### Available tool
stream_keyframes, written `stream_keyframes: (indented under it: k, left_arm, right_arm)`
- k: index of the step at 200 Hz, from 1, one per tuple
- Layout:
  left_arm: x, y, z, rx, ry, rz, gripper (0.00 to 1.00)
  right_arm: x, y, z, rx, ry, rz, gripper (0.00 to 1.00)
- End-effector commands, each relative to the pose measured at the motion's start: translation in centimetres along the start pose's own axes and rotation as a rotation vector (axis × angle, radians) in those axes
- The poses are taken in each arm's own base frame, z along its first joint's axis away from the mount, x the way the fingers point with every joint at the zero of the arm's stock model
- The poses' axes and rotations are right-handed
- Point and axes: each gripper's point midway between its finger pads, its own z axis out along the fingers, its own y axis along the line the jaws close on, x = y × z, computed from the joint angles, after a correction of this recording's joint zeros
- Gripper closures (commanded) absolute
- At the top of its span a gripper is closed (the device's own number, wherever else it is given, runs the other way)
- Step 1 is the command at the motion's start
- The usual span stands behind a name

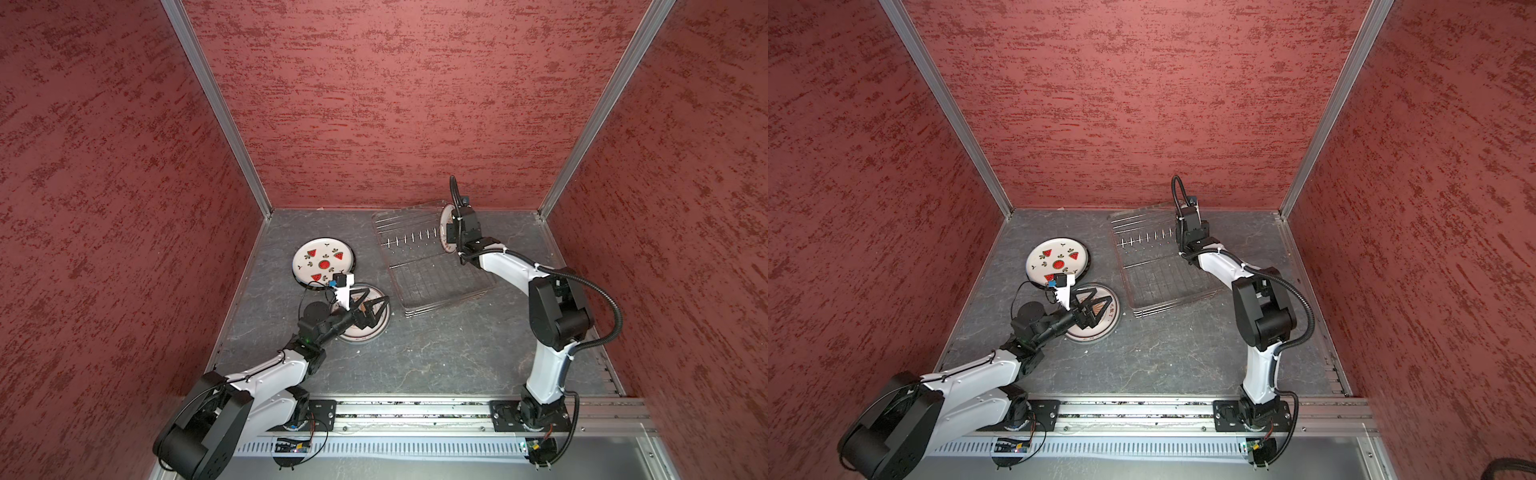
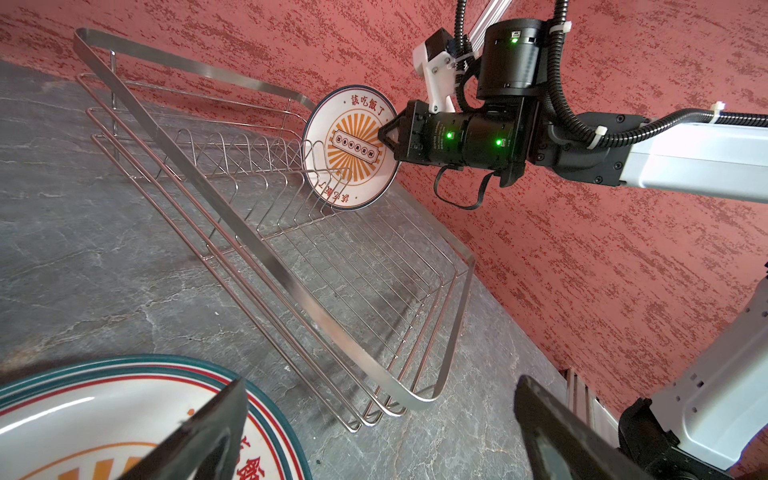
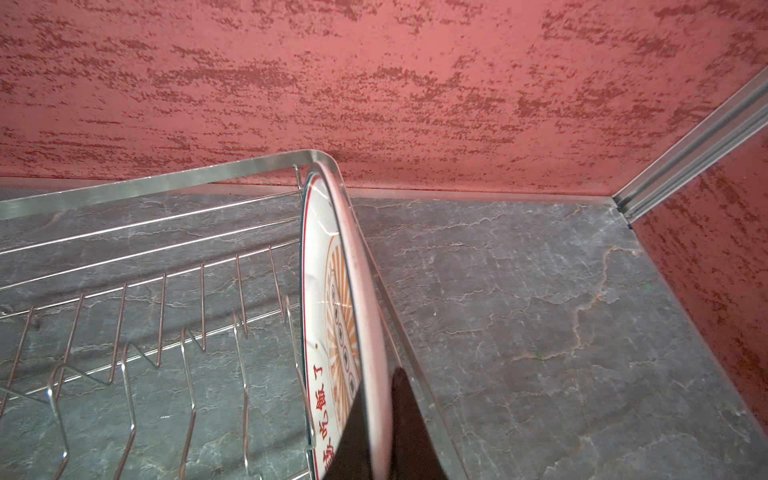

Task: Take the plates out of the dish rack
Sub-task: 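Close the right gripper on the rim of the last sunburst plate, then lift the sunburst plate out of the rack and carry it toward the left gripper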

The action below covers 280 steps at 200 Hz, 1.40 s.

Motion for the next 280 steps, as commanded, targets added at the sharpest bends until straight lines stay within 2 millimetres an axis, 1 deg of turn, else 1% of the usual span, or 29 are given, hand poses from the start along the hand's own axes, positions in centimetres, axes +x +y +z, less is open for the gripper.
stream_keyframes:
  k: [1, 36, 64, 112, 139, 145, 148, 155, 173, 191, 202, 232, 257, 280]
  left_arm:
    - [-0.6, -0.1, -0.1, -0.004, -0.023, 0.008, 0.01]
    - [-0.6, -0.1, -0.1, -0.006, -0.025, 0.008, 0.01]
    - [-0.6, 0.0, -0.1, -0.008, -0.025, 0.006, 0.01]
    - [-0.7, -0.3, -0.5, 0.0, -0.036, 0.001, 0.01]
    - [-1.0, -0.4, -1.0, -0.002, -0.052, 0.004, 0.01]
    - [-1.0, -0.5, -1.1, -0.004, -0.056, 0.005, 0.01]
    - [-1.1, -0.5, -1.2, -0.003, -0.058, 0.005, 0.01]
    - [-1.1, -0.5, -1.3, -0.004, -0.063, 0.005, 0.01]
    - [-1.3, -0.5, -1.8, -0.011, -0.08, 0.004, 0.01]
    - [-1.6, 0.9, -2.5, -0.091, -0.131, -0.027, 0.01]
    - [-1.8, 0.9, -2.9, -0.095, -0.154, -0.019, 0.01]
    - [-2.0, -0.7, -3.4, -0.028, -0.15, -0.001, 0.0]
    - [-2.0, -2.0, -3.8, 0.038, -0.142, 0.017, 0.01]
    - [-1.9, -3.1, -3.9, 0.091, -0.122, 0.023, 0.01]
  right_arm:
    - [-4.1, -0.8, -2.6, 0.028, -0.116, 0.033, 0.92]
    - [-4.8, -1.5, -3.9, 0.06, -0.144, 0.03, 0.92]
    - [-5.5, -2.2, -5.7, 0.067, -0.182, 0.048, 0.92]
    - [-6.2, -3.0, -9.4, 0.02, -0.251, 0.108, 0.92]
    - [-6.2, -3.0, -11.8, -0.054, -0.284, 0.157, 0.92]
    - [-5.7, -2.8, -11.7, -0.067, -0.272, 0.157, 0.92]
    - [-6.3, -3.0, -12.6, -0.08, -0.291, 0.171, 0.92]
    - [-6.4, -3.0, -13.2, -0.105, -0.298, 0.181, 0.92]
    - [-6.2, -2.2, -14.6, -0.197, -0.307, 0.208, 0.92]
    - [-6.1, -1.1, -16.4, -0.318, -0.32, 0.241, 0.92]
    - [-6.2, -0.4, -17.6, -0.394, -0.331, 0.26, 0.92]
    - [-5.8, 2.1, -20.4, -0.612, -0.327, 0.283, 0.92]
    - [-4.7, 4.2, -22.3, -0.786, -0.317, 0.27, 0.92]
    - [-3.6, 5.5, -23.7, -0.897, -0.323, 0.243, 0.92]
